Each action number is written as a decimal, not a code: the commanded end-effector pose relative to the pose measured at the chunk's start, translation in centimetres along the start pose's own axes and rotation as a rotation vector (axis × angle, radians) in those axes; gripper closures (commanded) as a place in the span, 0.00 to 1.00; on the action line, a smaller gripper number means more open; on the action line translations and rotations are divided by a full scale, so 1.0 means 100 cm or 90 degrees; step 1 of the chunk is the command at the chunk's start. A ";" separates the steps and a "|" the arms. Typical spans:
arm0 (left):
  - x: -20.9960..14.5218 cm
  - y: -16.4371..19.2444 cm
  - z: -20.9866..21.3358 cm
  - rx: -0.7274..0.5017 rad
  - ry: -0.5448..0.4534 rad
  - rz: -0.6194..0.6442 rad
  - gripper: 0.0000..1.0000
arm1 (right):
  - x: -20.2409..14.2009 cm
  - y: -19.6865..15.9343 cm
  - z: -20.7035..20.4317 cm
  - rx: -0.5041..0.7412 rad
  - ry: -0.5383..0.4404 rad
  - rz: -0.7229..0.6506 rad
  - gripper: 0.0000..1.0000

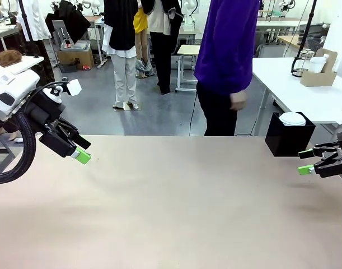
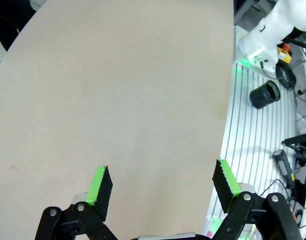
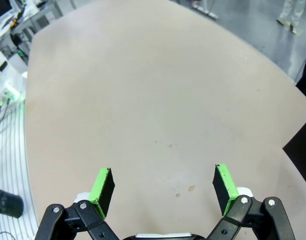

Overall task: Pour a drink into a cup and package it in a carrier.
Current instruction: Insert the held 600 ml Paper Cup into the Cup Carrier.

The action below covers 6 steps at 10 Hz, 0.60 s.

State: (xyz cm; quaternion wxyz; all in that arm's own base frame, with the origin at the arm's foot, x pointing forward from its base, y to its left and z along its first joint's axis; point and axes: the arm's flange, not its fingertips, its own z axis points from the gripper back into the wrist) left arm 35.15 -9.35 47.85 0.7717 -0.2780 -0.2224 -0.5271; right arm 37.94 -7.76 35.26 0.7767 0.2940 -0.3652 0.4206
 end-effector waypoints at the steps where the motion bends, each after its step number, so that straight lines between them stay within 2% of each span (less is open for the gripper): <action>1: -0.001 0.001 0.002 -0.005 -0.004 -0.004 0.00 | -0.001 0.001 0.002 0.004 -0.006 0.009 0.00; 6: -0.001 0.001 0.002 -0.005 -0.004 -0.004 0.00 | -0.001 0.001 0.002 0.004 -0.006 0.009 0.00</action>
